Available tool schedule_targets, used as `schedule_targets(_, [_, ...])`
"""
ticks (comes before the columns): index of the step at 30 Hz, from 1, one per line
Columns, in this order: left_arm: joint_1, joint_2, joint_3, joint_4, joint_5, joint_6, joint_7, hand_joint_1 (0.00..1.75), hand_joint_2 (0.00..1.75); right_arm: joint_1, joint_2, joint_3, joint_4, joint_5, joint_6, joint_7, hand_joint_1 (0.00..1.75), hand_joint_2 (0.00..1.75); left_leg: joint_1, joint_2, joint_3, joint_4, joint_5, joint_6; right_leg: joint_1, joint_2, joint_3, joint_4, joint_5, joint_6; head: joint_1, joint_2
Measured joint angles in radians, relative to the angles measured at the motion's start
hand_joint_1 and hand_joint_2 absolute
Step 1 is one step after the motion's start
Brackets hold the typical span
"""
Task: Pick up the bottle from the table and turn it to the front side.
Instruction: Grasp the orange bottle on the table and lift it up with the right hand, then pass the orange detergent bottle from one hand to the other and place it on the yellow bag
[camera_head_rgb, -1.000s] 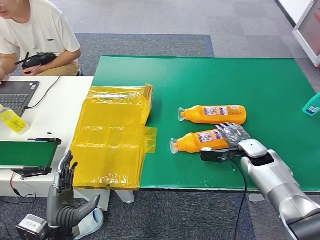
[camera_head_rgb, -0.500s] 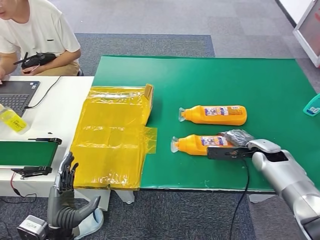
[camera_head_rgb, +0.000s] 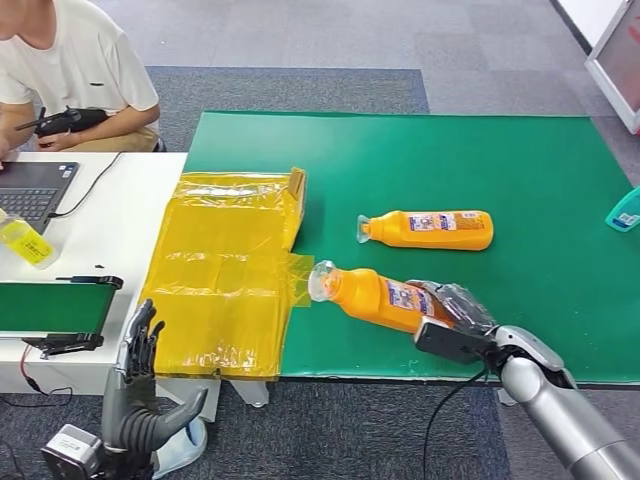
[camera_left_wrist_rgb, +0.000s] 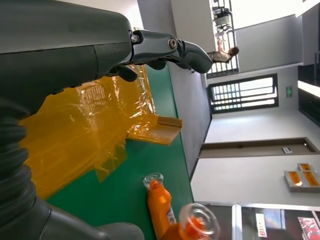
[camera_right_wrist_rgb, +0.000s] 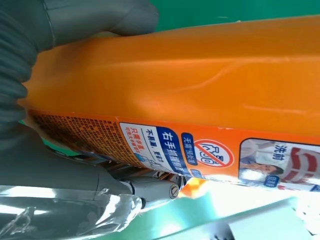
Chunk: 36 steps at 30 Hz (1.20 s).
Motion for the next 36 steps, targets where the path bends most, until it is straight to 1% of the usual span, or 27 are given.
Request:
schedule_targets(2, [0.0,0.0,-0.001,0.0,-0.002,0.003,0.003,0.0,1.75,0.036,0.046,-0.052,-0.043,-0.046,0.0,-0.032,1.75,1.75,0.0,0.0,0.0,0.0,0.0,0.0,0.0,0.0,0.0,0.0,0.0,0.0,0.0,0.0])
schedule_targets(3, [0.0,-0.001,-0.001,0.0,-0.004,0.004,0.006,0.0,1.75,0.059,0.081,-0.084,-0.074,-0.057,-0.002,-0.039,1.75,1.75,0.0,0.0,0.0,0.0,0.0,0.0,0.0,0.0,0.0,0.0,0.0,0.0,0.0,0.0])
schedule_targets(5, [0.001,-0.002,-0.001,-0.003,-0.007,0.005,0.011,0.0,1.75,0.107,0.157,-0.137,-0.139,-0.041,-0.017,-0.037,1.75,1.75,0.0,0.0,0.0,0.0,0.0,-0.001,0.001,0.0,0.0,0.0,0.0,-0.001,0.0,0.0])
schedule_targets(6, [0.001,-0.002,-0.001,-0.006,-0.005,0.004,0.013,0.0,1.75,0.131,0.198,-0.156,-0.174,-0.01,-0.034,-0.036,1.75,1.75,0.001,0.0,0.0,0.0,0.0,-0.001,0.001,0.0,-0.001,0.0,0.0,-0.001,-0.001,0.0])
schedule_targets(8, [0.003,-0.003,-0.004,-0.02,0.002,0.001,0.014,0.0,1.75,0.178,0.272,-0.173,-0.241,0.112,-0.102,-0.05,1.75,1.75,0.002,0.0,0.0,-0.001,0.001,-0.002,0.002,0.0,-0.001,0.0,-0.001,-0.002,-0.001,0.0])
schedule_targets(11, [-0.004,0.001,-0.033,-0.053,0.012,-0.01,0.032,0.0,1.75,0.243,0.361,-0.153,-0.325,0.354,-0.232,-0.083,1.75,1.75,0.003,0.0,0.0,-0.001,0.0,-0.003,0.003,0.0,-0.001,0.001,-0.002,-0.003,0.0,0.0])
schedule_targets(13, [-0.021,0.012,-0.075,-0.065,0.061,-0.04,0.066,0.0,1.75,0.275,0.408,-0.113,-0.357,0.432,-0.284,-0.095,1.75,1.75,0.003,0.0,0.0,-0.001,-0.001,-0.004,0.003,0.0,-0.001,0.001,-0.002,-0.004,0.0,0.0])
schedule_targets(15, [-0.043,0.025,-0.123,-0.066,0.113,-0.068,0.084,0.0,1.75,0.293,0.444,-0.068,-0.37,0.477,-0.327,-0.102,1.75,1.75,0.003,0.0,0.001,-0.001,-0.001,-0.004,0.003,0.0,-0.001,0.001,-0.002,-0.004,0.0,0.0])
schedule_targets(18, [-0.081,0.054,-0.208,-0.066,0.178,-0.123,0.089,0.0,1.75,0.299,0.474,-0.009,-0.373,0.546,-0.407,-0.101,1.75,1.75,0.003,0.0,0.001,-0.001,-0.001,-0.004,0.003,0.0,-0.001,0.001,-0.002,-0.003,0.0,0.0])
schedule_targets(20, [-0.114,0.078,-0.28,-0.066,0.23,-0.157,0.106,0.0,1.75,0.297,0.487,0.032,-0.368,0.601,-0.461,-0.088,1.75,1.75,0.003,0.0,0.001,-0.001,0.0,-0.004,0.003,0.0,-0.001,0.001,-0.001,-0.003,0.0,0.0])
schedule_targets(22, [-0.148,0.1,-0.348,-0.065,0.275,-0.171,0.127,0.0,1.75,0.295,0.496,0.075,-0.356,0.643,-0.491,-0.071,1.75,1.75,0.002,0.0,0.001,-0.001,0.0,-0.004,0.002,0.0,-0.001,0.001,-0.001,-0.003,0.0,0.0])
schedule_targets(24, [-0.175,0.118,-0.401,-0.063,0.301,-0.175,0.136,0.0,1.75,0.293,0.503,0.11,-0.338,0.658,-0.511,-0.058,1.75,1.75,0.002,0.0,0.001,-0.001,0.0,-0.004,0.003,0.0,-0.001,0.001,-0.001,-0.003,0.0,0.0])
schedule_targets(27, [-0.201,0.14,-0.438,-0.061,0.305,-0.169,0.138,0.0,1.75,0.285,0.507,0.137,-0.323,0.665,-0.533,-0.044,1.75,1.75,0.003,0.001,0.001,-0.001,0.0,-0.004,0.003,0.0,-0.001,0.001,-0.001,-0.004,0.0,0.0])
schedule_targets(32, [-0.219,0.171,-0.458,-0.053,0.301,-0.158,0.141,0.0,1.75,0.276,0.507,0.149,-0.309,0.668,-0.54,-0.034,1.75,1.75,0.003,0.001,0.001,-0.001,0.0,-0.004,0.003,0.0,-0.001,0.001,-0.001,-0.004,0.0,0.0])
schedule_targets(36, [-0.236,0.194,-0.483,-0.033,0.252,-0.106,0.14,1.75,1.75,0.268,0.506,0.155,-0.29,0.665,-0.54,-0.019,1.75,1.75,0.003,0.001,0.001,-0.001,0.0,-0.004,0.003,0.0,-0.001,0.001,-0.001,-0.004,0.0,0.0])
